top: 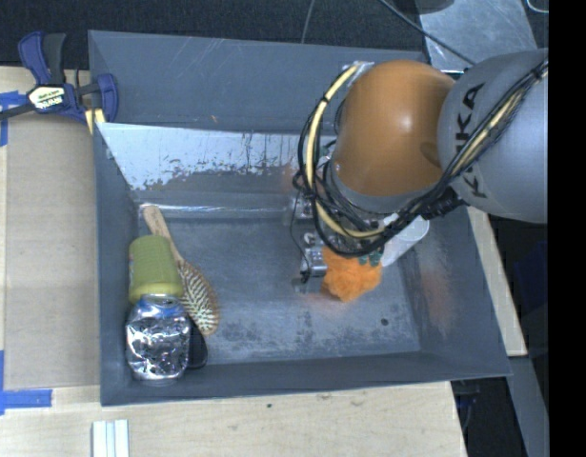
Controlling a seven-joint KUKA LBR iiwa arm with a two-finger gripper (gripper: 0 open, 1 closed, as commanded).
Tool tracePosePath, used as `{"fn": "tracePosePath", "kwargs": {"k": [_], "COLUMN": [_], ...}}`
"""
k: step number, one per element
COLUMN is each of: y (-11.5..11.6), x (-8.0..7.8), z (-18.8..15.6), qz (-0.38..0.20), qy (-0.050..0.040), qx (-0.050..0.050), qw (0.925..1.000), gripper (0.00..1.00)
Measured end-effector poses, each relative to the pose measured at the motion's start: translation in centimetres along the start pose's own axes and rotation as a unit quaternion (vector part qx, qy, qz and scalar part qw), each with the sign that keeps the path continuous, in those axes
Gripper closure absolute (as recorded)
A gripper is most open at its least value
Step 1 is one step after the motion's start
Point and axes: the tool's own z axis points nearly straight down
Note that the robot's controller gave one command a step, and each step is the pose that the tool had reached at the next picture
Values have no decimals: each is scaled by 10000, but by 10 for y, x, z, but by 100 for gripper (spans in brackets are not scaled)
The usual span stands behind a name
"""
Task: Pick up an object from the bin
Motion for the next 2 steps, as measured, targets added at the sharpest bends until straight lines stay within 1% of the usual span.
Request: {"fn": "tracePosePath", "kwargs": {"k": [1, 2], "y": [-105, -95], "x": [-10, -64], "z": [-33, 53], "qz": [30, -67], "qy": [-35, -37], "qx": [20, 19], "qw": [10000, 10000], "gripper": [0, 0]}}
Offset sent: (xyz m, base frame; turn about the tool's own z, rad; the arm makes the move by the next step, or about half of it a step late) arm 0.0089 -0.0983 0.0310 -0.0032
